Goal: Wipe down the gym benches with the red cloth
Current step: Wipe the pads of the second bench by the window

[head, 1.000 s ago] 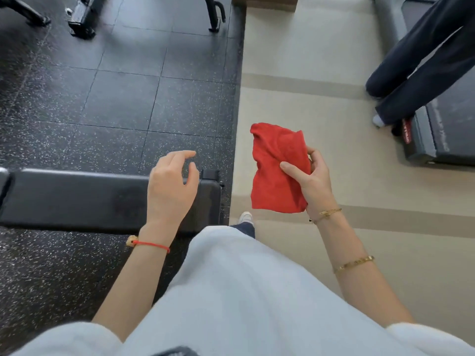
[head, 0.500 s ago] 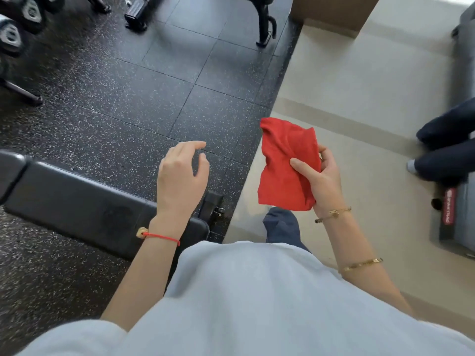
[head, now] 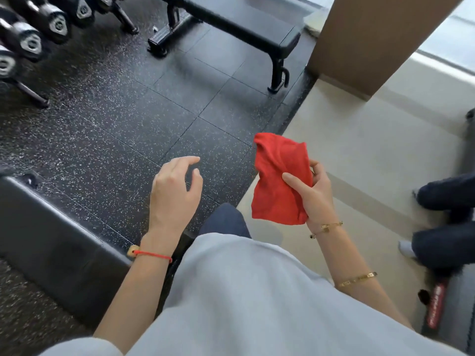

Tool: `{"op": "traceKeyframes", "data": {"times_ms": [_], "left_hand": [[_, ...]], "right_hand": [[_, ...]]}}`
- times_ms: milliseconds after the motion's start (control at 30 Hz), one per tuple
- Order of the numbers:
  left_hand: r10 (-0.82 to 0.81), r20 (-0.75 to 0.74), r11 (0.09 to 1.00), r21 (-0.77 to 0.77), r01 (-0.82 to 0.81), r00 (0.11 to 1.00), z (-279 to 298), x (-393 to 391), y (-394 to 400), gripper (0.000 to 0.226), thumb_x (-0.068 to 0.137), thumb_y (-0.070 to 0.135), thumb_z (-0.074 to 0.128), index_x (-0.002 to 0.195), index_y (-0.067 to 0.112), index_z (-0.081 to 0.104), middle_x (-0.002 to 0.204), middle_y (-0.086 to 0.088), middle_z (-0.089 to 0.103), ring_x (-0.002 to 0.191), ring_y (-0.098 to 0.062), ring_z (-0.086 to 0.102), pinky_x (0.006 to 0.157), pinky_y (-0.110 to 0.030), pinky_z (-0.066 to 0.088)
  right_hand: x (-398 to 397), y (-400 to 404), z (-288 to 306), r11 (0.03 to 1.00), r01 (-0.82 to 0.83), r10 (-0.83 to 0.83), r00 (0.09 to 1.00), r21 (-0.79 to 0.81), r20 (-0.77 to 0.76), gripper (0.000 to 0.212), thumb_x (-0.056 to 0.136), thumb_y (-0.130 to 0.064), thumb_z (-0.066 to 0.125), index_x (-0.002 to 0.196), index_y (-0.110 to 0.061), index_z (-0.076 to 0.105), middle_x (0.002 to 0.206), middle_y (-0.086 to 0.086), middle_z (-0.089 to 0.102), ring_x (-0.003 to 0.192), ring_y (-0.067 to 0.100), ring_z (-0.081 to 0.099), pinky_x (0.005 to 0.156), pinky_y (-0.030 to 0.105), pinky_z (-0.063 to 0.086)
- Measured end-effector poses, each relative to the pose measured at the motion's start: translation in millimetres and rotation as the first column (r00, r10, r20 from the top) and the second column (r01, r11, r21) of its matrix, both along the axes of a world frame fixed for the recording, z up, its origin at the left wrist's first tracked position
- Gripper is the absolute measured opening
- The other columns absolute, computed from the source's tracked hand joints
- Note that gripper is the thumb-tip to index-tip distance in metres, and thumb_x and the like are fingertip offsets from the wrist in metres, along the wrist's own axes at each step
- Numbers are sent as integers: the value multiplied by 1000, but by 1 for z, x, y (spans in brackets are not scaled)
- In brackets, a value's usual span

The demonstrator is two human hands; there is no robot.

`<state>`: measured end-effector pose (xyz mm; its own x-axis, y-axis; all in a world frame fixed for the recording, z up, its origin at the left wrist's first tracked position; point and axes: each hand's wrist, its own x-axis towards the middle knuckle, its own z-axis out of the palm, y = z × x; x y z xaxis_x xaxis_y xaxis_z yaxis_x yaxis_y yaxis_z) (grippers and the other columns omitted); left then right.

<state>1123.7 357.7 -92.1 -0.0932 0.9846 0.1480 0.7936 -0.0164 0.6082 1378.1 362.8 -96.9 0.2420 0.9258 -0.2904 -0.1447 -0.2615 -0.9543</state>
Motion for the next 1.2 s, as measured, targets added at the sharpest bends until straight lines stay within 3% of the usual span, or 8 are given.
{"op": "traceKeyframes", "data": {"times_ms": [367, 667, 967, 1200], "left_hand": [[-18, -26, 1000, -25, 17, 999, -5, 10, 202, 28, 96, 17, 51, 121, 14, 63, 120, -2, 66, 114, -20, 58, 103, -41, 45], [-75, -91, 997, 4, 76, 993, 24, -23, 398, 28, 95, 16, 54, 121, 14, 64, 119, -3, 66, 113, -21, 58, 102, -42, 46], [-86, -81, 996, -15, 85, 993, 26, -29, 525, 27, 95, 17, 53, 121, 14, 63, 119, -2, 66, 113, -20, 58, 102, -40, 46], [-69, -80, 998, -21, 68, 994, 16, -6, 638, 29, 95, 18, 53, 122, 14, 63, 121, -2, 66, 115, -19, 56, 104, -38, 45]], "right_hand": [[5, 205, -20, 998, 42, -44, 997, -37, -69, 42, 80, 1, 72, 115, -10, 52, 103, 6, 66, 92, 18, 62, 89, 38, 52], [-22, 386, 1, 998, 65, -66, 996, -11, -62, 43, 78, -3, 74, 115, -14, 54, 113, 10, 65, 98, 19, 61, 92, 39, 50], [-30, 514, 3, 997, 62, -64, 996, -37, -60, 44, 79, -5, 74, 116, -16, 53, 114, 10, 66, 97, 18, 61, 94, 40, 49], [-14, 624, -14, 998, 54, -56, 997, -39, -46, 49, 79, -5, 74, 122, -7, 52, 112, 7, 65, 96, 14, 61, 92, 36, 49]]}}
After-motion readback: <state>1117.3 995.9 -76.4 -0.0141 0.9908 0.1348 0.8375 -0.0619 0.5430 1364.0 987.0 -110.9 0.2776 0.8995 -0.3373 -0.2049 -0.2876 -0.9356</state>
